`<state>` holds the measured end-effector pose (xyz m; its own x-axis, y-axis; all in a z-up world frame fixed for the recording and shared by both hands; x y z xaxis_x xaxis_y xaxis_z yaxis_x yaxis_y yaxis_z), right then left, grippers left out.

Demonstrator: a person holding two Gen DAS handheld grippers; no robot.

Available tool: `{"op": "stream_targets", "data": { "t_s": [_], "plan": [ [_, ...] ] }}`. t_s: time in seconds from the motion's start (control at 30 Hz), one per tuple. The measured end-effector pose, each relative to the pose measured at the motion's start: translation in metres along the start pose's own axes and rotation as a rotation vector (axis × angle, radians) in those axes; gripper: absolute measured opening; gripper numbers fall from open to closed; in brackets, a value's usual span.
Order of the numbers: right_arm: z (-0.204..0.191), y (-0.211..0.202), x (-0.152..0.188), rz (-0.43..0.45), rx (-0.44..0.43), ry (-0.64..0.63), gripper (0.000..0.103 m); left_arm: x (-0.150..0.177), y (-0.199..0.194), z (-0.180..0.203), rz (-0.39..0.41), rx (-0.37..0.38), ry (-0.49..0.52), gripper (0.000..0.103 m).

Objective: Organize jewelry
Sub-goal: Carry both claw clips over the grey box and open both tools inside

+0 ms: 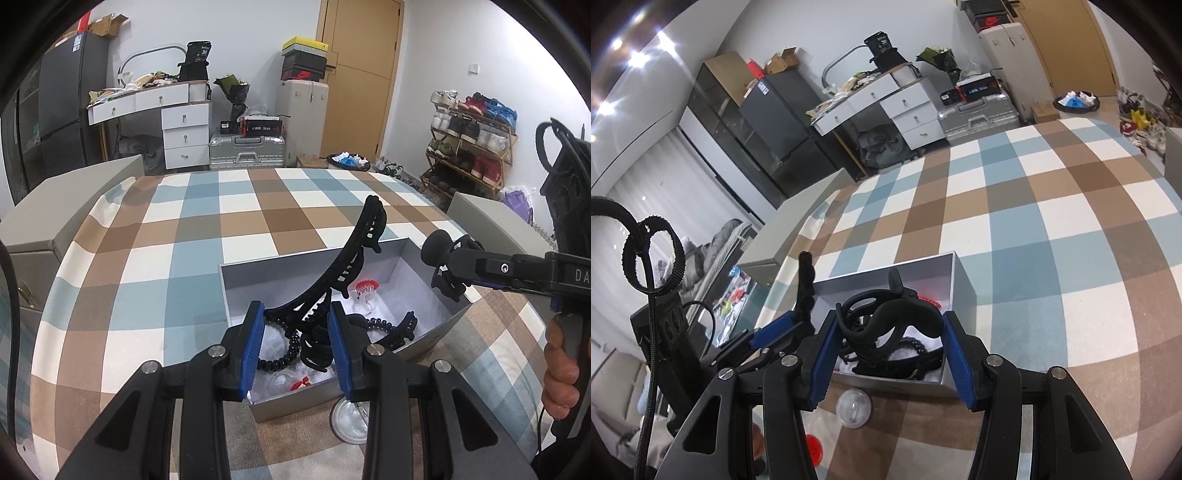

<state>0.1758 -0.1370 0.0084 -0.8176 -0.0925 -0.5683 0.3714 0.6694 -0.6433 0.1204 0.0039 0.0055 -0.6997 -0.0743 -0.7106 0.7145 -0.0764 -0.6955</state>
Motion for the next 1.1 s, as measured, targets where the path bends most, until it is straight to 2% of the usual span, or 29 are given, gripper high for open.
{"op": "stream_targets", "data": {
  "t_s": [0.37, 0.7, 1.1],
  "plan": [
    [-0.005, 0.007, -0.002, -0.002, 0.001, -0.022, 0.053, -0.004, 0.007, 0.005, -0.015, -0.004, 0.008, 0.029],
    [-0.001, 0.011, -0.005, -0.005, -0.013, 0.009, 0.054, -0.002, 0.013, 0.004, -0.033, -0.017, -0.004, 0.029],
    [-0.005, 0.005, -0.005, 0.004, -0.014, -0.003, 0.057, 0.000, 0.009, 0.004, -0.034, -0.011, -0.017, 0.029]
  ]
}}
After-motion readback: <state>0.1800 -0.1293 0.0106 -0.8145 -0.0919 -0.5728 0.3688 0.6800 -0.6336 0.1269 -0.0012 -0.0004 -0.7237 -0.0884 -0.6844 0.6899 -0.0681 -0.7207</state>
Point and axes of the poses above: each gripper's, at about its wrist camera, not at the fingertips, and y roughly the way its jaws point, z to its right, x to its underside, the point moved 3 cm from there along y, roughly the way its jaws point, and after that the axes turned 6 degrees about -z, right-handed, at the moved point
